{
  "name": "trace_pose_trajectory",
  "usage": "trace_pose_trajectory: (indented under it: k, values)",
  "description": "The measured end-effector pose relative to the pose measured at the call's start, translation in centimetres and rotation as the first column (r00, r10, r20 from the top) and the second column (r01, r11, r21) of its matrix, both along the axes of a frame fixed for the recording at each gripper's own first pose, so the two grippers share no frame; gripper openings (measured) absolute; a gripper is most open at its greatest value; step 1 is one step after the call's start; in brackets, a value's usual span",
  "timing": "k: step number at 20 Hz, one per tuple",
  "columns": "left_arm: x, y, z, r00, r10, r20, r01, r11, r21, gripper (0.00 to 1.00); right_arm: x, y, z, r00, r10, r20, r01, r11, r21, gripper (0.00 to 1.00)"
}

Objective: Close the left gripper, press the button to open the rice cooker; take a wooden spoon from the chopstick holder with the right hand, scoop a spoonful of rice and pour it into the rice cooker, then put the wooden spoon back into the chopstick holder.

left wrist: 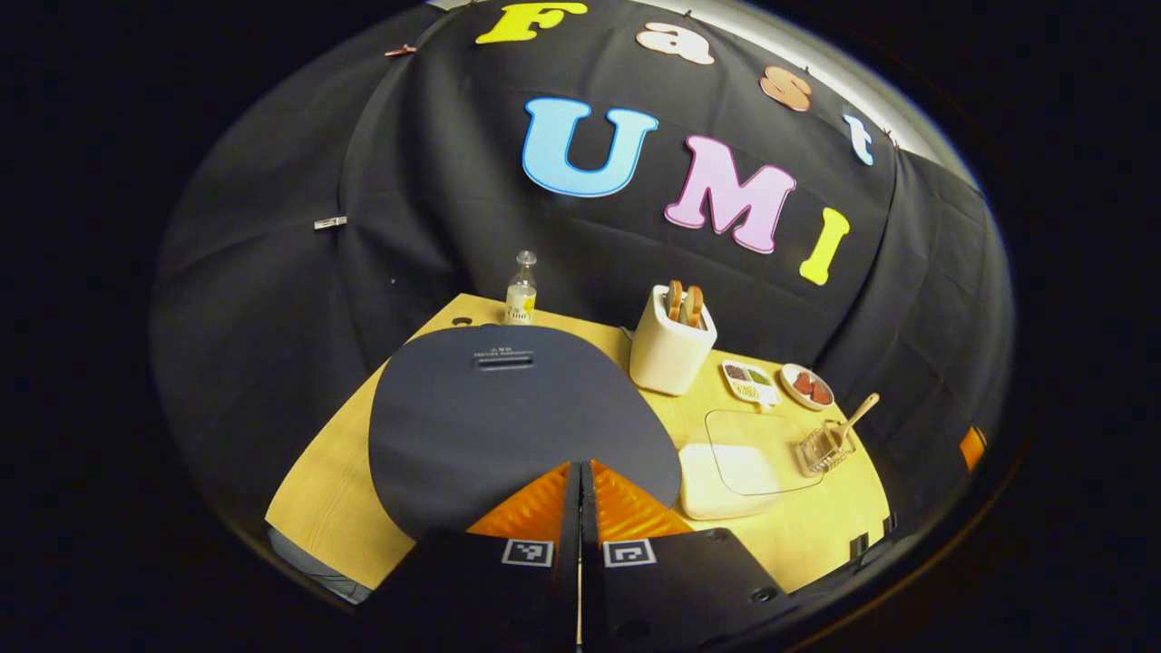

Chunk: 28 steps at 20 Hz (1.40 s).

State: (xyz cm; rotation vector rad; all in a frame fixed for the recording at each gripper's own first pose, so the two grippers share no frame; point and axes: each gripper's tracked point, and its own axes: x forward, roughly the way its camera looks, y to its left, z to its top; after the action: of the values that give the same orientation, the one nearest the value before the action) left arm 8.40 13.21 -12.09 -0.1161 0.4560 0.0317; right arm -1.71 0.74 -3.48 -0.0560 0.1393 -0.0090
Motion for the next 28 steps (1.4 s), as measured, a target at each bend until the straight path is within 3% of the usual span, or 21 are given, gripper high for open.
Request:
trace_pose_trajectory:
  k: [8,11,14,16,17,19,22,26,28]
  values:
    - [-0.2,0.0,-0.7,0.999,0.008,0.035,-0.006,0.999,-0.048,0.07,0.3,-0.1,-1.4,0.999,-0.024,-0.032,0.024,1.0,0.016,0.98]
    - [-0.4,-0.3,-1.6,0.999,-0.028,0.018,0.027,0.998,0.063,0.07,0.3,0.0,-1.6,0.999,-0.026,-0.036,0.027,0.999,0.025,0.98]
    - [-0.2,-0.6,-1.0,0.998,-0.053,0.036,0.044,0.975,0.22,0.07,0.5,0.1,-2.2,0.998,-0.027,-0.055,0.029,0.998,0.047,0.98]
    - [-0.4,-0.7,-0.5,0.998,-0.054,0.037,0.043,0.965,0.258,0.07,0.9,-0.1,-2.1,0.998,-0.03,-0.06,0.034,0.997,0.063,0.98]
    - [-0.5,-0.5,0.2,0.998,-0.043,0.05,0.028,0.964,0.265,0.07,1.2,-0.2,-2.0,0.998,-0.032,-0.062,0.036,0.997,0.065,0.98]
    - [-0.9,-0.2,4.3,0.984,-0.01,0.178,-0.041,0.959,0.28,0.08,1.8,-0.7,-1.9,0.997,-0.042,-0.058,0.046,0.997,0.061,0.98]
    - [-2.3,-0.2,12.8,0.927,0.038,0.372,-0.134,0.963,0.234,0.08,3.1,-1.6,-1.8,0.997,-0.053,-0.059,0.056,0.997,0.056,0.98]
    - [-2.2,-1.6,15.9,0.906,0.037,0.422,-0.123,0.976,0.179,0.1,5.7,-2.9,-1.3,0.996,-0.069,-0.057,0.073,0.994,0.076,0.98]
    - [-2.4,-2.4,15.0,0.915,0.032,0.403,-0.116,0.976,0.184,0.29,7.5,-3.5,-1.4,0.995,-0.075,-0.063,0.08,0.993,0.084,0.98]
